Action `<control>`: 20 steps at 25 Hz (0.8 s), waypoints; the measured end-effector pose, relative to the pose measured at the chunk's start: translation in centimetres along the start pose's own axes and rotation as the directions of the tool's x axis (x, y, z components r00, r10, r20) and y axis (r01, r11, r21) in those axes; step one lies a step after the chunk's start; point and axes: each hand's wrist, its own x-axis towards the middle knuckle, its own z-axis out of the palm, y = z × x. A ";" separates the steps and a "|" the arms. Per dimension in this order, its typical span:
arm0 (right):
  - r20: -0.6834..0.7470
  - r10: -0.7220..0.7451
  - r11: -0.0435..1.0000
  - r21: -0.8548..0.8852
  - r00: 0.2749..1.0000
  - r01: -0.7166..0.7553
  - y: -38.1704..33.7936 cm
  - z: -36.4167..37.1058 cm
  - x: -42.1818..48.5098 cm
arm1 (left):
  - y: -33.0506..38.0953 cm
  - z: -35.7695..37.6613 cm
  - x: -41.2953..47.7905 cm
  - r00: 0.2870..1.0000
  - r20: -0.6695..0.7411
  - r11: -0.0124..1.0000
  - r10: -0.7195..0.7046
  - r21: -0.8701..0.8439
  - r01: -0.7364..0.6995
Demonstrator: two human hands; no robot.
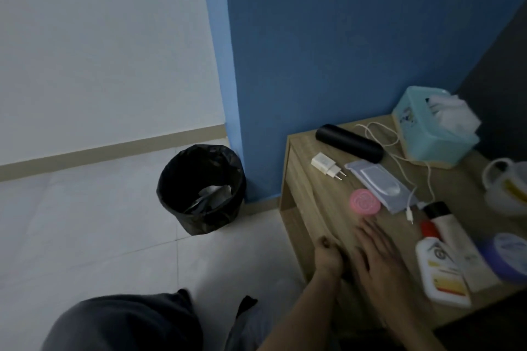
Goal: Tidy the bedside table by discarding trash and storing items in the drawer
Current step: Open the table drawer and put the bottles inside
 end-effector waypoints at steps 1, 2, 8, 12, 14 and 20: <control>-0.005 0.006 1.000 0.013 1.000 -0.006 0.0 0.1 0.1 | -0.5 0.0 0.7 1.000 0.003 1.000 0.013 -0.008 -0.012; -0.010 0.013 0.999 0.031 1.000 -0.013 0.0 0.1 0.0 | -0.6 0.0 0.7 1.000 0.000 0.999 0.021 -0.033 -0.021; -0.049 0.041 0.995 0.094 0.998 -0.036 -0.1 -0.2 -0.2 | -0.4 -0.1 -0.8 0.995 0.096 0.981 0.014 -0.193 0.005; -0.025 0.044 0.996 0.073 0.999 -0.042 0.2 0.1 -0.1 | 0.2 -1.7 -1.0 0.975 0.199 0.973 -0.101 -0.185 0.138; -0.013 0.037 0.998 0.058 0.999 -0.036 0.3 0.1 -0.1 | 1.2 -1.9 -1.2 0.973 0.188 0.984 -0.131 -0.094 0.150; -0.026 0.023 0.997 0.070 0.999 -0.022 0.6 0.4 0.2 | 3.3 -0.9 -0.1 0.996 0.036 0.995 -0.086 0.056 0.083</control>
